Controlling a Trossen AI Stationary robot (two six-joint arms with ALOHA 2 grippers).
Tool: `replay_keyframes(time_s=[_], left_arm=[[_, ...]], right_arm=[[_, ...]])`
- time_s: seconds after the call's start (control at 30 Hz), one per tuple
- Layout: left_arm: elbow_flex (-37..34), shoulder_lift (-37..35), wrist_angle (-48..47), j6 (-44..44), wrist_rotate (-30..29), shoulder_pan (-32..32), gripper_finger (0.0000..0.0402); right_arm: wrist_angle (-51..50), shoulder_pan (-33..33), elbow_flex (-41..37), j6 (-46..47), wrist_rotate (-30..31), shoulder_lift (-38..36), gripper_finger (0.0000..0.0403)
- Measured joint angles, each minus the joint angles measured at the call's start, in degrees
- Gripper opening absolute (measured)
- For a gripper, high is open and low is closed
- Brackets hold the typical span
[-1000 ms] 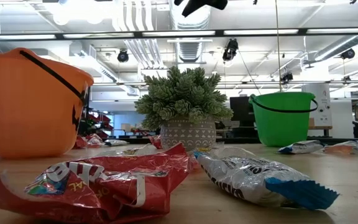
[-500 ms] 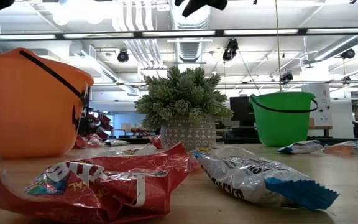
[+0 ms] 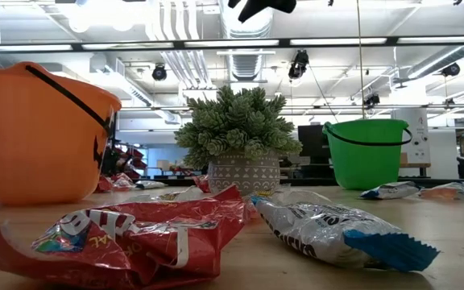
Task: Sort candy
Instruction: Put the white chocolate into the white bucket, then put the green gummy into the orange bucket
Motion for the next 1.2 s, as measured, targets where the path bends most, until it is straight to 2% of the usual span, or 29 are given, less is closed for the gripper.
replay_keyframes(time_s=[0.17,0.53,0.67,0.9,1.2], left_arm=[[0.1,0.0,-0.1,0.2,-0.5,0.0,0.0156],[0.1,-1.9,-0.2,0.7,-4.5,0.0,0.0147],[0.1,-4.6,-0.4,0.7,-7.9,0.0,0.0145],[0.1,-9.3,-1.2,0.7,-17.6,0.1,0.0143],[0.0,-13.3,-3.0,0.7,-21.3,0.0,0.0143]], right_arm=[[-6.6,0.4,0.0,3.5,-1.5,-0.2,0.0153],[-17.2,2.9,0.0,9.1,-1.5,-0.4,0.0153],[-17.5,5.2,-0.8,14.1,-1.5,-0.4,0.0153],[-16.5,10.6,-4.2,23.0,-1.5,0.0,0.0153],[-8.6,15.3,-10.3,29.9,-1.5,1.3,0.0153]])
